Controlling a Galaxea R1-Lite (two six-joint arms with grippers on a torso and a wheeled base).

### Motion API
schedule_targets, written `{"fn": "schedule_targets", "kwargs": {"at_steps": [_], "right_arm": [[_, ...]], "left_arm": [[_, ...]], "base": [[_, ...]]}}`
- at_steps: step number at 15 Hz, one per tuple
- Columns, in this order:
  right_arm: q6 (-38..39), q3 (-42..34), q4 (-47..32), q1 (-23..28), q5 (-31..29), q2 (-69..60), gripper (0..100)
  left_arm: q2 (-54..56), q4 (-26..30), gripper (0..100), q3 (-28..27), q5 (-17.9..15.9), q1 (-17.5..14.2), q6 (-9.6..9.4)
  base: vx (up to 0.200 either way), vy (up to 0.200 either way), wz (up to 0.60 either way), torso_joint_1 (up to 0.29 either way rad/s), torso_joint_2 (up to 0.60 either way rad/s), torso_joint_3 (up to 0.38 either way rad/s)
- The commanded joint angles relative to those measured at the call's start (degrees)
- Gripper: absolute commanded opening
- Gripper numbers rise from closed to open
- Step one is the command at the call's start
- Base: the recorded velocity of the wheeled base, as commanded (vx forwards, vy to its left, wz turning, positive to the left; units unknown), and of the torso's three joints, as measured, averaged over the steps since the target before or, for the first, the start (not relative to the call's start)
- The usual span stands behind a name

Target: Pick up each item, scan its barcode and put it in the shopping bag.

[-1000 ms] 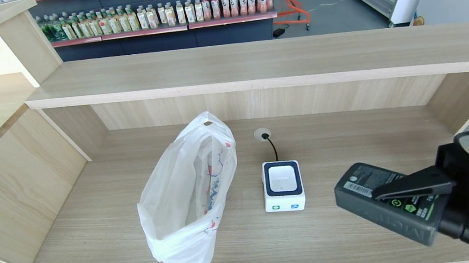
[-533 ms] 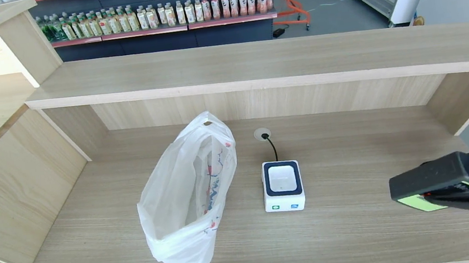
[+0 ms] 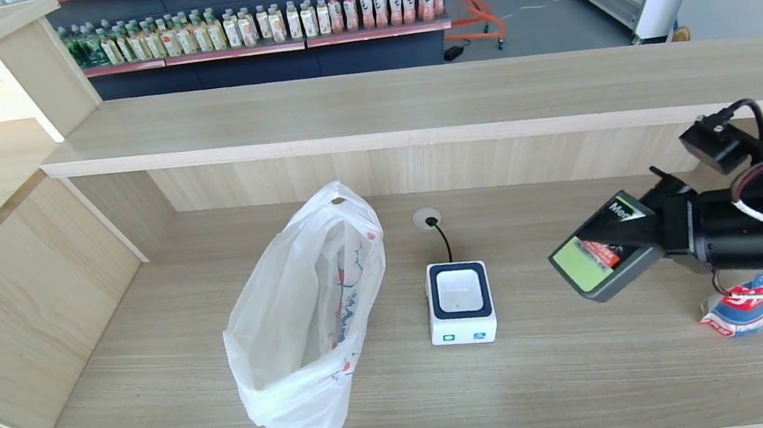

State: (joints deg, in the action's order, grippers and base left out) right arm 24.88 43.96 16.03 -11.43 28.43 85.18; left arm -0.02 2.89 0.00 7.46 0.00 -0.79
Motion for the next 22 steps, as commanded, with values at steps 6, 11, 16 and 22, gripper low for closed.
{"fn": "schedule_targets", "kwargs": {"at_steps": [6,11,16,22], "right_arm": [[0.9,5.2,5.9,-9.0,-6.8,19.6,0],[1.0,9.0,7.8,-11.0,-9.4,24.5,0],[1.0,13.8,8.1,-13.2,-9.5,27.9,0],[-0.1,14.4,8.8,-13.6,-12.7,30.7,0]], "left_arm": [[0.0,0.0,100,0.0,0.0,0.0,0.0],[0.0,0.0,100,0.0,0.0,0.0,0.0],[0.0,0.0,100,0.0,0.0,0.0,0.0],[0.0,0.0,100,0.0,0.0,0.0,0.0]], "base": [[0.0,0.0,0.0,0.0,0.0,0.0],[0.0,0.0,0.0,0.0,0.0,0.0],[0.0,0.0,0.0,0.0,0.0,0.0],[0.0,0.0,0.0,0.0,0.0,0.0]]}}
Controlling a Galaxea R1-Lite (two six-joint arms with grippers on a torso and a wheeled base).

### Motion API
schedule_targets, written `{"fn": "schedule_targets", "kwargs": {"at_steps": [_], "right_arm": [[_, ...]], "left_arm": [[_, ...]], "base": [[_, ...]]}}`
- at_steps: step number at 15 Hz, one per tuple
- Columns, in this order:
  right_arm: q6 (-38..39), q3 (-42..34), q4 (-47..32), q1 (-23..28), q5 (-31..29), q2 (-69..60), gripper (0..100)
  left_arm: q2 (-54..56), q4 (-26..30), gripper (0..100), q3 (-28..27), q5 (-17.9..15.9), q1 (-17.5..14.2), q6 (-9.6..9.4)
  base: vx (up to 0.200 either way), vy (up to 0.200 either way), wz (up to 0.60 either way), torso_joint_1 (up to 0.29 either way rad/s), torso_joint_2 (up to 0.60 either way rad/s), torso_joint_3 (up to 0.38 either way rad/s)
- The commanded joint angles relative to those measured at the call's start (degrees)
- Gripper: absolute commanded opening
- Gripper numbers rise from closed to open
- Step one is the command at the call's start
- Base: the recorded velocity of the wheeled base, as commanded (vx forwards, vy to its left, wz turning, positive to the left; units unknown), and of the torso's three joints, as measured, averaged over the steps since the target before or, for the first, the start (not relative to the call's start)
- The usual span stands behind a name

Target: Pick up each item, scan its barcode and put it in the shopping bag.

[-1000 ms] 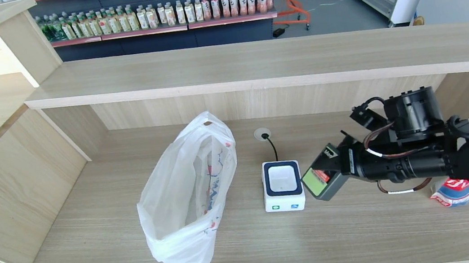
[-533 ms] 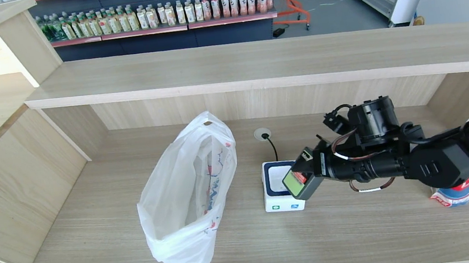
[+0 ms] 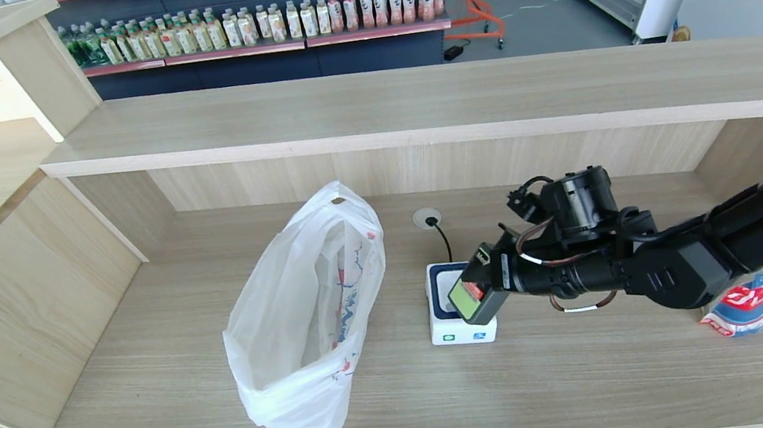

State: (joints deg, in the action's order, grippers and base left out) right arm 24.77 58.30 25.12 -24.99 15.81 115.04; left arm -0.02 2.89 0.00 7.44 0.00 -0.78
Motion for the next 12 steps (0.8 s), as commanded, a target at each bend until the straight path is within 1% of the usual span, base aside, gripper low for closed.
{"fn": "schedule_targets", "kwargs": {"at_steps": [1,5,6,7,8,9,10,11,12], "right_arm": [[0.0,0.2,0.1,-0.1,-0.1,1.1,0],[-0.1,0.7,1.5,-0.1,-0.1,1.1,0],[0.5,1.1,1.9,-0.1,-0.1,-1.0,0],[3.6,1.0,2.0,-0.3,0.1,-8.2,0],[4.0,-1.2,2.1,-0.6,-0.2,-14.3,0],[0.1,-2.7,2.0,-0.1,-0.2,-19.5,0],[-7.2,-4.9,1.4,1.7,-0.2,-24.3,0],[-20.5,-9.1,0.8,6.5,-0.1,-29.5,0],[-30.0,-12.8,0.8,10.4,0.5,-32.8,0]], "left_arm": [[0.0,0.0,100,0.0,0.0,0.0,-0.01],[0.0,0.0,100,0.0,0.0,0.0,-0.01],[0.0,0.0,100,0.0,0.0,0.0,-0.01],[0.0,0.0,100,0.0,0.0,0.0,-0.01],[0.0,0.0,100,0.0,0.0,0.0,-0.01],[0.0,0.0,100,0.0,0.0,0.0,-0.01],[0.0,0.0,100,0.0,0.0,0.0,-0.01],[0.0,0.0,100,0.0,0.0,0.0,-0.01],[0.0,0.0,100,0.0,0.0,0.0,-0.01]], "base": [[0.0,0.0,0.0,0.0,0.0,0.0],[0.0,0.0,0.0,0.0,0.0,0.0],[0.0,0.0,0.0,0.0,0.0,0.0],[0.0,0.0,0.0,0.0,0.0,0.0],[0.0,0.0,0.0,0.0,0.0,0.0],[0.0,0.0,0.0,0.0,0.0,0.0],[0.0,0.0,0.0,0.0,0.0,0.0],[0.0,0.0,0.0,0.0,0.0,0.0],[0.0,0.0,0.0,0.0,0.0,0.0]]}}
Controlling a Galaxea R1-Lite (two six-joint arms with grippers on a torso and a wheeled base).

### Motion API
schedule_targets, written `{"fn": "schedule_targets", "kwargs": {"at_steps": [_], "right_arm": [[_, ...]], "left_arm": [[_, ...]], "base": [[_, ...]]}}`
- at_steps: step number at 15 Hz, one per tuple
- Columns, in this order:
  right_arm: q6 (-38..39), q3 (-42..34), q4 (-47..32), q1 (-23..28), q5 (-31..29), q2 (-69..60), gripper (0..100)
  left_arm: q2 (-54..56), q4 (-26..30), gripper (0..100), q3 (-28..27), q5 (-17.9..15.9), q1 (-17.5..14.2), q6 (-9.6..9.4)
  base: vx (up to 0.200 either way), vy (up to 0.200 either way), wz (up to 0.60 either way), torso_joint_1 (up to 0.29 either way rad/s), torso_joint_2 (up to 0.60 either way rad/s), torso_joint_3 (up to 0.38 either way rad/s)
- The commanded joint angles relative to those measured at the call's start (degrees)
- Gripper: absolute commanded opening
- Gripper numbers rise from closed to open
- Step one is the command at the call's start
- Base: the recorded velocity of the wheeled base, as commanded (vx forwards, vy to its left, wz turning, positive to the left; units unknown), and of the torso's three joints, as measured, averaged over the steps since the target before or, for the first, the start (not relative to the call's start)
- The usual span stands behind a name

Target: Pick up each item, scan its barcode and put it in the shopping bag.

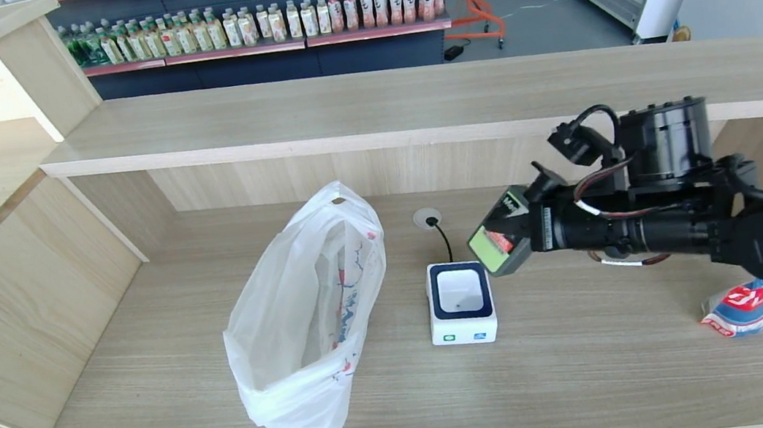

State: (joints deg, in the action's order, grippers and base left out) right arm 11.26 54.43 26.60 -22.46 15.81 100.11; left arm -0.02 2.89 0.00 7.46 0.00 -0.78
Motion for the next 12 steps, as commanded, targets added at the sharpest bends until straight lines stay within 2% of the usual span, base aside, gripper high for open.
{"fn": "schedule_targets", "kwargs": {"at_steps": [1,5,11,12], "right_arm": [[-17.9,-10.0,-0.7,9.1,0.6,-18.6,0],[-16.9,-16.2,-0.8,9.6,0.4,-22.2,0],[-0.8,-17.0,-0.8,8.0,0.6,-22.3,0],[1.4,-16.8,-0.8,7.1,0.7,-22.2,0]], "left_arm": [[0.0,0.0,100,0.0,0.0,0.0,-0.01],[0.0,0.0,100,0.0,0.0,0.0,-0.01],[0.0,0.0,100,0.0,0.0,0.0,-0.19],[0.0,0.0,100,0.0,0.0,0.0,-0.1]], "base": [[0.0,0.0,0.0,0.0,0.0,0.0],[0.0,0.0,0.0,0.0,0.0,0.0],[0.0,0.0,0.0,0.0,0.0,0.0],[0.0,0.2,0.0,0.002,0.0,0.002]]}}
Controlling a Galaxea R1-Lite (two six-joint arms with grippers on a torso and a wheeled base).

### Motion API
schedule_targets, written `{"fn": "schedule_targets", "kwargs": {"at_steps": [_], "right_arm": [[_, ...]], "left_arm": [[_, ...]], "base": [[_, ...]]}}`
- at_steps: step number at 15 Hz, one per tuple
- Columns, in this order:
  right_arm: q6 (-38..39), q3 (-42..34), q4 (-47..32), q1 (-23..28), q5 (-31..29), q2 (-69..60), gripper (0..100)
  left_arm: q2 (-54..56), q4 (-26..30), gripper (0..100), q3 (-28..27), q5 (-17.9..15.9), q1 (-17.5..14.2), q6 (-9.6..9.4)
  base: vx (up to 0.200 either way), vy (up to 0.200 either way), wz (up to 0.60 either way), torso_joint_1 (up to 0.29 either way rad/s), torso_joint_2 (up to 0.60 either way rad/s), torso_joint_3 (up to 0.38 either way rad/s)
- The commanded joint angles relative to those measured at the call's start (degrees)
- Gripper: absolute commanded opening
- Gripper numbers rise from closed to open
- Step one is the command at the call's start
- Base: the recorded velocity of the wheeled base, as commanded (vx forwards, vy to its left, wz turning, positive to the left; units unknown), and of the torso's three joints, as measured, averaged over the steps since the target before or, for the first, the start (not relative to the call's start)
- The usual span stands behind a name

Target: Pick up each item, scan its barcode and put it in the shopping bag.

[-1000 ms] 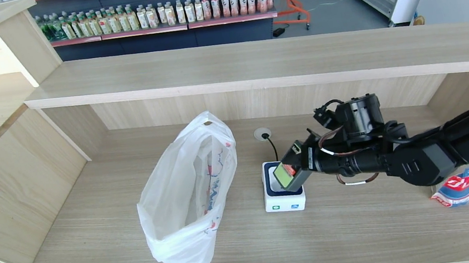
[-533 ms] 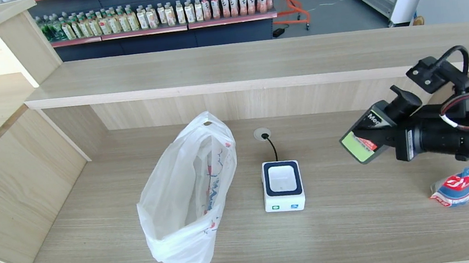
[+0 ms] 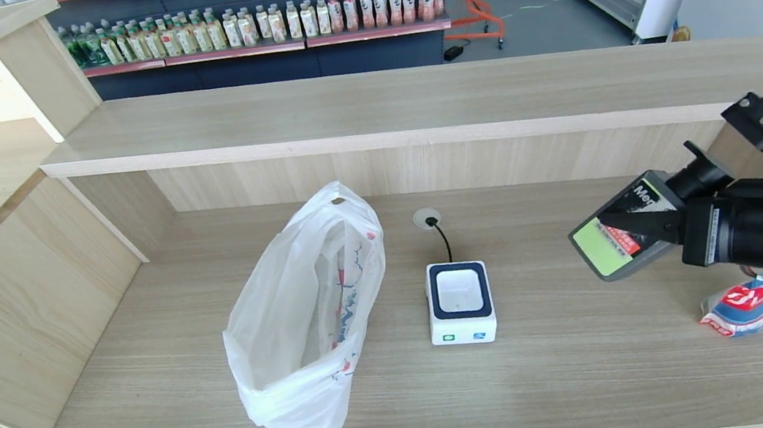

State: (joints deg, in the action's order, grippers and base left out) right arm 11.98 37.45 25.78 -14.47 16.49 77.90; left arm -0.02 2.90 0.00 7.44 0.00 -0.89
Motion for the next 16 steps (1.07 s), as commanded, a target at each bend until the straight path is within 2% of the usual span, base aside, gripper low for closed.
{"fn": "schedule_targets", "kwargs": {"at_steps": [1,7,12,13,15,16], "right_arm": [[1.3,0.3,0.1,-1.9,0.0,0.1,0],[1.5,0.2,0.1,-6.7,-0.3,0.6,0],[1.5,4.1,0.0,-10.1,-0.4,8.7,0],[1.4,5.2,0.1,-12.2,-1.6,10.9,0],[1.4,8.8,0.4,-16.8,-7.7,16.3,0],[1.4,10.1,0.4,-17.4,-8.6,17.8,0]], "left_arm": [[0.0,0.0,100,0.0,0.0,0.0,0.01],[0.0,0.0,100,0.0,0.0,0.0,0.27],[0.0,0.0,100,0.0,0.0,0.0,0.27],[0.0,0.0,100,0.0,0.0,0.0,0.27],[0.0,0.0,100,0.0,0.0,0.0,0.27],[0.0,0.0,100,0.0,0.0,0.0,0.27]], "base": [[0.0,0.2,0.0,0.002,0.0,0.007],[0.0,0.2,0.0,0.001,0.0,0.004],[0.0,0.0,0.0,0.0,0.0,0.0],[0.0,0.0,0.0,0.0,0.0,0.0],[0.0,0.0,0.0,0.0,0.0,0.0],[0.0,0.0,0.0,0.0,0.0,0.0]]}}
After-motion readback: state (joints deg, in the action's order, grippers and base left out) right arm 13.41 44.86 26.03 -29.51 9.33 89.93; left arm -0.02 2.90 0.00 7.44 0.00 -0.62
